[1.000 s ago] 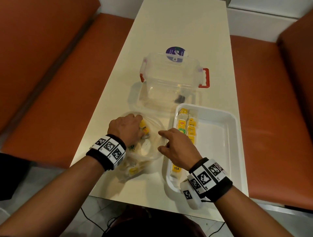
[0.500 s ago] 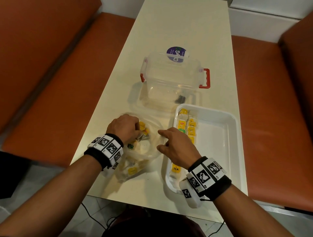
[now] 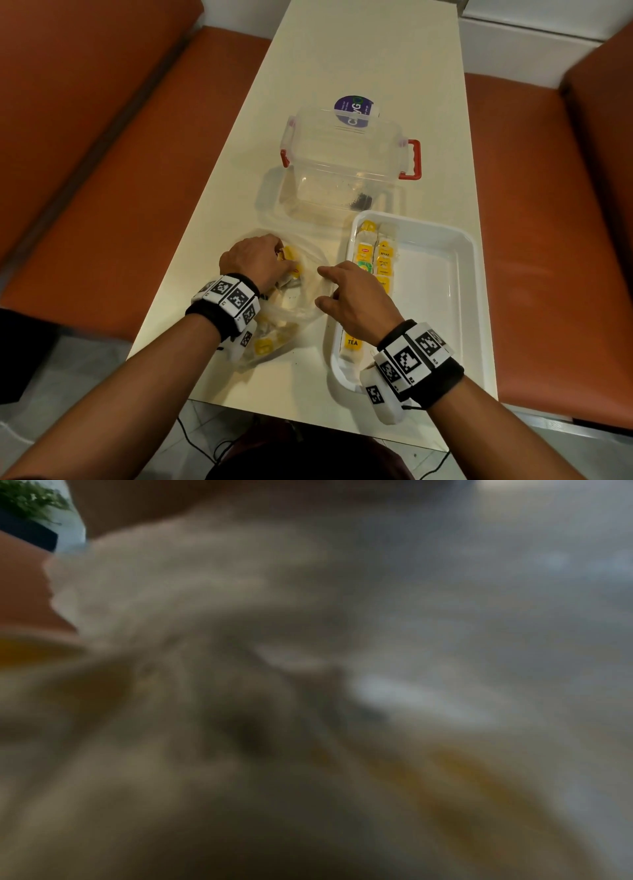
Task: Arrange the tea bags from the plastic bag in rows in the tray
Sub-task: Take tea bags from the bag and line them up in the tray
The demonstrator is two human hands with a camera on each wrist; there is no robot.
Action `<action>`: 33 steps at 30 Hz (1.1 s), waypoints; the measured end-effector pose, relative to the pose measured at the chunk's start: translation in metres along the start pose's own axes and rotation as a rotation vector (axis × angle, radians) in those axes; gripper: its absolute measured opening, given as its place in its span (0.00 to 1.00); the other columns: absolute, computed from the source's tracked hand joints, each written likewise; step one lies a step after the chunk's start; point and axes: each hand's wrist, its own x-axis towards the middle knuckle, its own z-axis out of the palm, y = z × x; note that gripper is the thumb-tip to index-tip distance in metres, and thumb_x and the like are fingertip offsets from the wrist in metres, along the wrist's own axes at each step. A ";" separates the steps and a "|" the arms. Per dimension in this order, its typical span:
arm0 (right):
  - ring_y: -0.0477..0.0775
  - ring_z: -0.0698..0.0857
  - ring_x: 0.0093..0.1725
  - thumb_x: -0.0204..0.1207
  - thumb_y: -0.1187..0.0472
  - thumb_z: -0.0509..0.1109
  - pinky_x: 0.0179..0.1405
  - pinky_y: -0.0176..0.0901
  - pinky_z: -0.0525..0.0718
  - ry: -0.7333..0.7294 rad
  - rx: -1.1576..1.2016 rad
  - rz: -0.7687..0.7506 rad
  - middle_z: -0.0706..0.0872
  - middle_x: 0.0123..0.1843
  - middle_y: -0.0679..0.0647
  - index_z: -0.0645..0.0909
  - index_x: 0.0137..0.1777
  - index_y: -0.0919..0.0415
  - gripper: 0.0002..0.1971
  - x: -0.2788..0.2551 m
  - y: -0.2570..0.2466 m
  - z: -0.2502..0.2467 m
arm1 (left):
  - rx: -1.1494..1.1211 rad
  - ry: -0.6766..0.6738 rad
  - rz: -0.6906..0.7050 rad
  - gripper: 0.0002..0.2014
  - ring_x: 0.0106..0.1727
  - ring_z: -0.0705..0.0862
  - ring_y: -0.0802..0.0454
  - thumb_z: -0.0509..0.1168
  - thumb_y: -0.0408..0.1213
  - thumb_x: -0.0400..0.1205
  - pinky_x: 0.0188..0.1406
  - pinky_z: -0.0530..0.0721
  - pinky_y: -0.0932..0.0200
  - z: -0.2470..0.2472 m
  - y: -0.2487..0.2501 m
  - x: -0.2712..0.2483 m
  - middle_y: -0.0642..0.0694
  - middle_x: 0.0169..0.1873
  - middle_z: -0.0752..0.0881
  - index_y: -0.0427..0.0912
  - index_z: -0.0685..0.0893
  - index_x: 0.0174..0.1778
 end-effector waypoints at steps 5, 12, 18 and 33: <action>0.58 0.84 0.63 0.82 0.54 0.71 0.63 0.48 0.79 0.008 0.003 0.003 0.79 0.70 0.55 0.72 0.82 0.56 0.29 -0.001 0.002 -0.003 | -0.031 0.016 0.063 0.14 0.55 0.85 0.41 0.66 0.56 0.81 0.50 0.80 0.52 -0.006 0.001 -0.004 0.48 0.55 0.89 0.56 0.85 0.59; 0.58 0.83 0.64 0.82 0.53 0.70 0.63 0.46 0.76 0.006 0.001 0.006 0.79 0.70 0.56 0.71 0.82 0.56 0.29 -0.003 0.005 -0.005 | -0.016 -0.045 0.151 0.09 0.44 0.83 0.44 0.68 0.55 0.81 0.37 0.74 0.54 -0.026 -0.021 -0.002 0.51 0.42 0.86 0.56 0.78 0.46; 0.58 0.84 0.63 0.82 0.54 0.71 0.66 0.50 0.79 0.004 0.012 0.000 0.79 0.70 0.56 0.72 0.82 0.56 0.29 -0.002 0.003 -0.005 | -0.107 -0.079 0.157 0.08 0.42 0.82 0.46 0.69 0.48 0.78 0.33 0.72 0.54 -0.029 -0.028 0.000 0.54 0.41 0.85 0.55 0.75 0.46; 0.59 0.84 0.63 0.82 0.54 0.71 0.65 0.52 0.79 -0.011 0.016 0.001 0.79 0.71 0.55 0.72 0.82 0.55 0.29 -0.004 0.001 -0.006 | 0.143 -0.231 0.228 0.15 0.50 0.77 0.49 0.68 0.51 0.80 0.44 0.73 0.56 -0.029 -0.007 -0.008 0.53 0.53 0.81 0.60 0.80 0.62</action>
